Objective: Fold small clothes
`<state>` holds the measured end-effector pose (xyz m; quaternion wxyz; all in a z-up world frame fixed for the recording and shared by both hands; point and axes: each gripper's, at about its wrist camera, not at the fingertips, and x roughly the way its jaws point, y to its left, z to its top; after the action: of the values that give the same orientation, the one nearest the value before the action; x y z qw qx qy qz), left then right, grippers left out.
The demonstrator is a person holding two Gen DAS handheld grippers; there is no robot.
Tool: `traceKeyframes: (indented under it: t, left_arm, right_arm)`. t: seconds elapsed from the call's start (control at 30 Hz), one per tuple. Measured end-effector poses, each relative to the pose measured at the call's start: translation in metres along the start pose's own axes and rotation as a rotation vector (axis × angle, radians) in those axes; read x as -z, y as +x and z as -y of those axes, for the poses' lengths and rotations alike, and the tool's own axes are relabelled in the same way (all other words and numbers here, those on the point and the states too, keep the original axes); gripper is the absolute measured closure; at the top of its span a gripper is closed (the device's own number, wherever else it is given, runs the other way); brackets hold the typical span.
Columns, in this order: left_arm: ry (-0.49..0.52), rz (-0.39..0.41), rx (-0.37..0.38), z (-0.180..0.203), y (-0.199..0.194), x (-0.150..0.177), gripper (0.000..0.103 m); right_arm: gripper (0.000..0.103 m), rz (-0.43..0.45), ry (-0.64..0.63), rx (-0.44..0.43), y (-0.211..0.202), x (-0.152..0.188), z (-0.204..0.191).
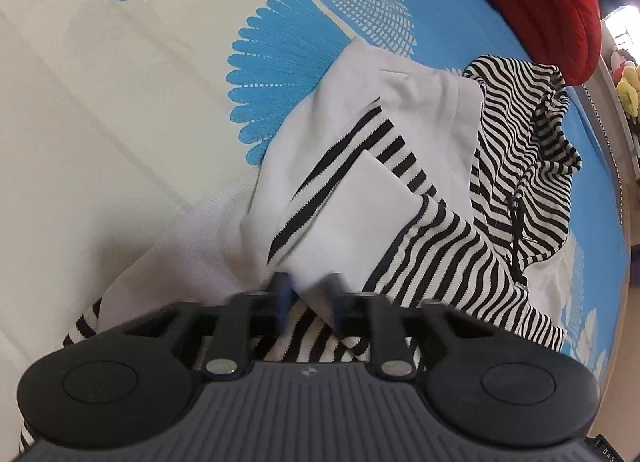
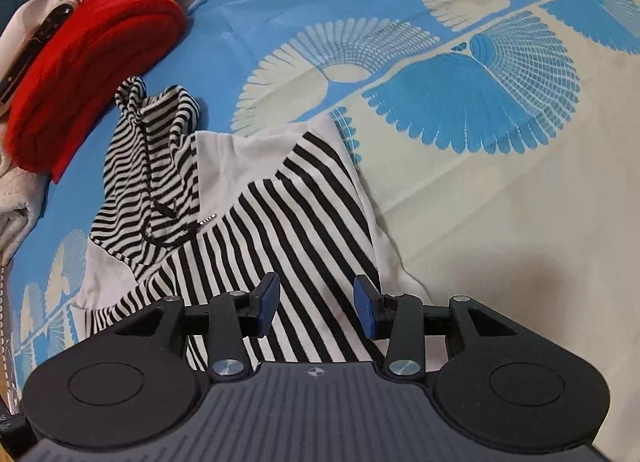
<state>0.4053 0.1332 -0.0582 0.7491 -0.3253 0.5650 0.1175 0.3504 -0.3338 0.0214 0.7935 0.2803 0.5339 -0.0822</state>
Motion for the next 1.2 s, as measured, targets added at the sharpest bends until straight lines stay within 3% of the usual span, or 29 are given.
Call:
traceKeyframes:
  t: [0.2, 0.33, 0.43, 0.5, 0.57, 0.67, 0.8, 0.9, 1.0, 1.1, 1.2]
  left_arm:
    - [0.085, 0.105, 0.043, 0.011, -0.044, 0.006, 0.102]
    - [0.101, 0.143, 0.018, 0.007, -0.071, 0.016, 0.101]
    - [0.099, 0.103, -0.038, 0.005, -0.060, 0.019, 0.101]
    - [0.131, 0.067, -0.099, 0.005, -0.051, 0.018, 0.100]
    - [0.163, 0.112, -0.121, 0.008, -0.054, 0.019, 0.100]
    - [0.253, 0.167, -0.091, 0.019, -0.059, 0.021, 0.096]
    - [0.317, 0.098, -0.102, 0.020, -0.036, 0.026, 0.094]
    - [0.254, 0.002, -0.129, 0.004, -0.015, 0.027, 0.093]
    - [0.290, 0.051, -0.137, 0.011, -0.026, 0.025, 0.092]
    - [0.355, 0.126, -0.141, 0.020, -0.034, 0.028, 0.080]
    - [0.327, 0.043, -0.179, 0.015, -0.016, 0.029, 0.077]
  right_arm:
    - [0.060, -0.003, -0.027, 0.007, 0.004, 0.008, -0.010]
    - [0.060, -0.022, -0.041, 0.014, 0.013, 0.015, -0.017]
    - [0.060, -0.062, 0.008, 0.022, 0.024, 0.021, -0.012]
    - [0.060, -0.086, 0.025, 0.076, 0.030, 0.025, -0.008]
    - [0.061, -0.089, 0.018, 0.133, 0.035, 0.027, -0.004]
    - [0.061, -0.095, 0.015, 0.138, 0.036, 0.027, -0.002]
    - [0.060, -0.042, -0.029, 0.131, 0.025, 0.024, -0.012]
    - [0.060, -0.092, -0.021, 0.155, 0.036, 0.025, -0.005]
    - [0.060, -0.108, 0.019, 0.156, 0.039, 0.024, 0.004]
    - [0.058, -0.040, -0.030, 0.117, 0.024, 0.021, -0.008]
    - [0.055, -0.057, -0.051, 0.112, 0.027, 0.021, -0.009]
